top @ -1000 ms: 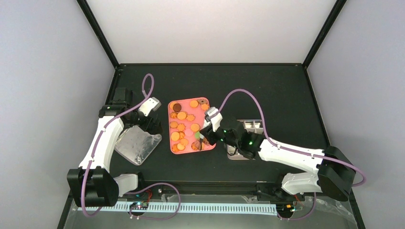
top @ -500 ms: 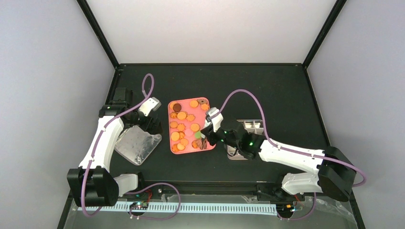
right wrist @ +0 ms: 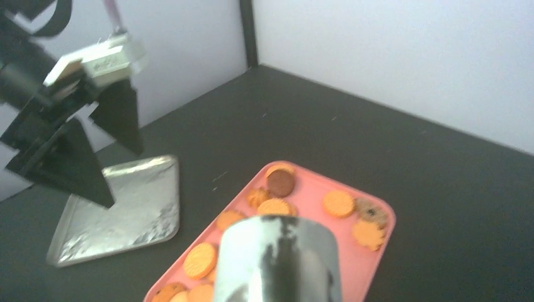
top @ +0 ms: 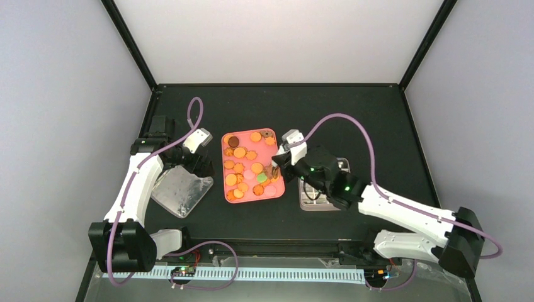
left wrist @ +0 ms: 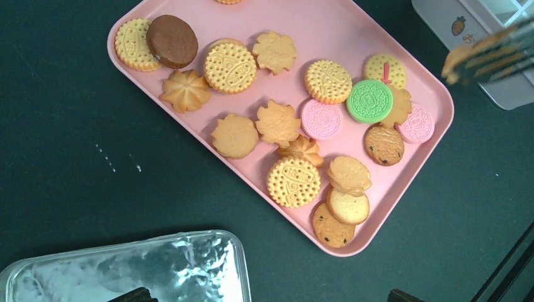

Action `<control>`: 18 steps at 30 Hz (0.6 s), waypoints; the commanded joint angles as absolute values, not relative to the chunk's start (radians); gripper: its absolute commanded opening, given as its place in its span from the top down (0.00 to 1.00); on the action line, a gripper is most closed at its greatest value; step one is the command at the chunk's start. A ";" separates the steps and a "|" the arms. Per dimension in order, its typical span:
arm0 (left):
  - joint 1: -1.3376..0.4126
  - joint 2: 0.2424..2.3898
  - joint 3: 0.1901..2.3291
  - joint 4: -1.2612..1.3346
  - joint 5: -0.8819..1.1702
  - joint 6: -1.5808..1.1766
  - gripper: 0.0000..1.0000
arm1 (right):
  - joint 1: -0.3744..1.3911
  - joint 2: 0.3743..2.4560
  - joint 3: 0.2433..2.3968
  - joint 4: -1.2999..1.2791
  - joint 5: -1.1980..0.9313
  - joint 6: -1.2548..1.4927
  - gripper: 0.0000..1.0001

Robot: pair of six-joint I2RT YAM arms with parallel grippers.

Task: Pack the cookies
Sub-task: Pick up the fake cookies from the plate, then place the fake cookies in the empty pocket of the box.

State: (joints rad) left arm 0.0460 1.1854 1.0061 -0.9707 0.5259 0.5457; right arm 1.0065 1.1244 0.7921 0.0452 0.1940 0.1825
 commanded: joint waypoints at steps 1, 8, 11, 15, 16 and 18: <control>0.054 1.186 1.032 -0.973 0.526 0.551 0.02 | 0.944 1.037 0.841 -0.018 0.285 0.108 0.99; 0.055 1.186 1.031 -0.973 0.529 0.551 0.02 | 0.790 0.926 0.813 -0.144 0.347 0.095 0.99; 0.055 1.188 1.033 -0.972 0.533 0.548 0.02 | 0.765 0.924 0.807 -0.177 0.384 0.092 0.99; 0.055 1.187 1.040 -0.979 0.537 0.548 0.02 | 0.761 0.958 0.807 -0.200 0.445 0.077 0.99; 0.055 1.187 1.039 -0.980 0.535 0.551 0.02 | 0.760 0.968 0.807 -0.202 0.468 0.075 0.99; 0.055 1.182 1.039 -0.982 0.533 0.555 0.02 | 0.759 0.981 0.806 -0.207 0.495 0.070 0.99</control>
